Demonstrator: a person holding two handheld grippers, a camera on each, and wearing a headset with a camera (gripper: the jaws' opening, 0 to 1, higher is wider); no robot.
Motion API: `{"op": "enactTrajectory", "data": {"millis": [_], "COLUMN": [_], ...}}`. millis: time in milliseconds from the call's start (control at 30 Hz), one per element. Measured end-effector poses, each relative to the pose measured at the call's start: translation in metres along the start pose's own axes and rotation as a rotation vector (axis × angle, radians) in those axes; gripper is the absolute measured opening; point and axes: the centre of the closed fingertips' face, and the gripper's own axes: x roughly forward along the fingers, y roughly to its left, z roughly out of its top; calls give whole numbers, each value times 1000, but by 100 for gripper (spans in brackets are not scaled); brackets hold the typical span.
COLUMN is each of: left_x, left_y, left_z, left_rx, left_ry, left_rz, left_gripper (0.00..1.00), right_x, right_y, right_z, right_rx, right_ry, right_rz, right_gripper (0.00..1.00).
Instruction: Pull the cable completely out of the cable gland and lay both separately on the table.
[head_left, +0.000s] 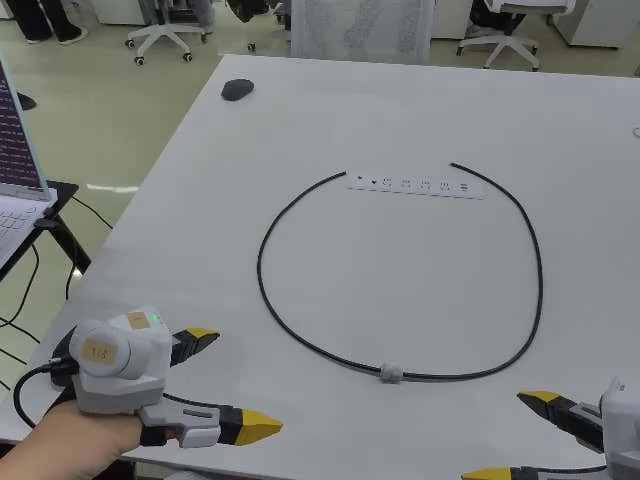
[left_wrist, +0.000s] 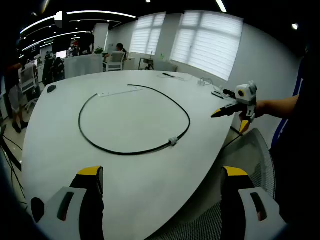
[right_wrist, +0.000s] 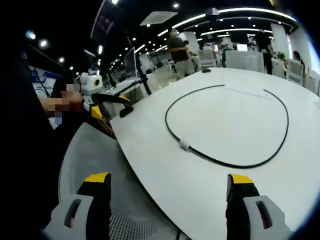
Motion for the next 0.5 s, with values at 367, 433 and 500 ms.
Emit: {"op": "enactTrajectory", "data": {"millis": [367,433,500], "left_x": [1,1,1], "left_y": [2,3,3], "left_z": [3,3,4], "left_rx": [16,16,12], "left_ry": [6,7,1], "left_rz": [9,14,13], "left_gripper": [96,96,96], "right_x": [1,1,1], "right_y": [-6,-8,-8], "right_z": [5,5,6], "right_rx": [-20,-20,-16], "right_ry": [-7,-7,-13], "right_rz": [-7,-12,-13], "right_gripper": [93,94,94]}}
